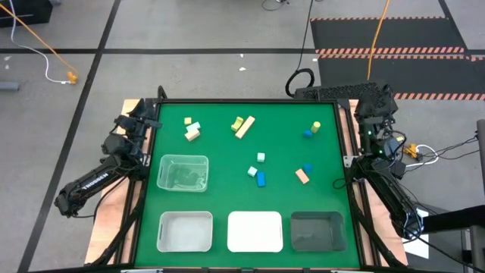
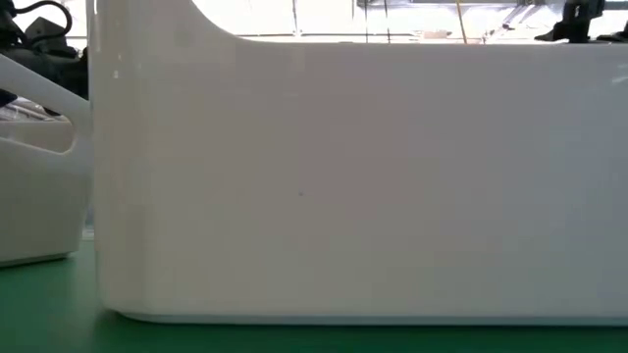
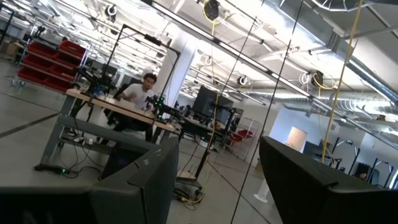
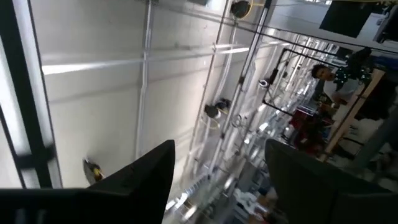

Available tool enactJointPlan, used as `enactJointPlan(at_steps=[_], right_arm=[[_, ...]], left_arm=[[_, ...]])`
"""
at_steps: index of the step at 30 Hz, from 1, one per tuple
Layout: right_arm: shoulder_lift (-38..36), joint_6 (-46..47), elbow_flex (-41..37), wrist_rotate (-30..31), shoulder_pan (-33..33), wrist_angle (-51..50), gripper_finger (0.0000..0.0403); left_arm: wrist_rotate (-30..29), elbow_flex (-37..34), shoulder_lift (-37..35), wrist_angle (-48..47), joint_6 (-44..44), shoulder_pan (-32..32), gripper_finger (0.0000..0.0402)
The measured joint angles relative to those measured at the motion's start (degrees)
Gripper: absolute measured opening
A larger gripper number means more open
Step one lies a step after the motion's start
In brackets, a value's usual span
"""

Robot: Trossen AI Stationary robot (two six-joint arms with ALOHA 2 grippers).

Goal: Sort & place blocks by color
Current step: Put the right green block into the black bin

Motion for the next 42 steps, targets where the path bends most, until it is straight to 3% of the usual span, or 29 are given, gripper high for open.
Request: enactJointPlan(at_steps=[16, 22, 26, 31, 39, 42], right_arm=[[23.0, -14.9, 16.3, -25.1, 0.0, -2.5, 0.024], [31.1, -21.7, 27.8, -30.1, 0.0, -16.8, 0.024], [36.2, -28.7, 35.0, -30.1, 0.0, -32.3, 0.024], [41.2, -34.5, 39.3, -29.3, 0.0, -43.1, 0.024], [46.1, -48.4, 45.6, -14.8, 2.0, -61.4, 0.024], [48.7, -50.8, 48.6, -13.7, 2.5, -68.0, 0.024]], left_arm=[[0.0, 0.0, 0.0, 0.0, 0.0, 0.0, 0.0225], [0.0, 0.0, 0.0, 0.0, 0.0, 0.0, 0.0225], [0.0, 0.0, 0.0, 0.0, 0.0, 0.0, 0.0225], [0.0, 0.0, 0.0, 0.0, 0.0, 0.0, 0.0225], [0.0, 0.0, 0.0, 0.0, 0.0, 0.0, 0.0225], [0.0, 0.0, 0.0, 0.0, 0.0, 0.0, 0.0225]])
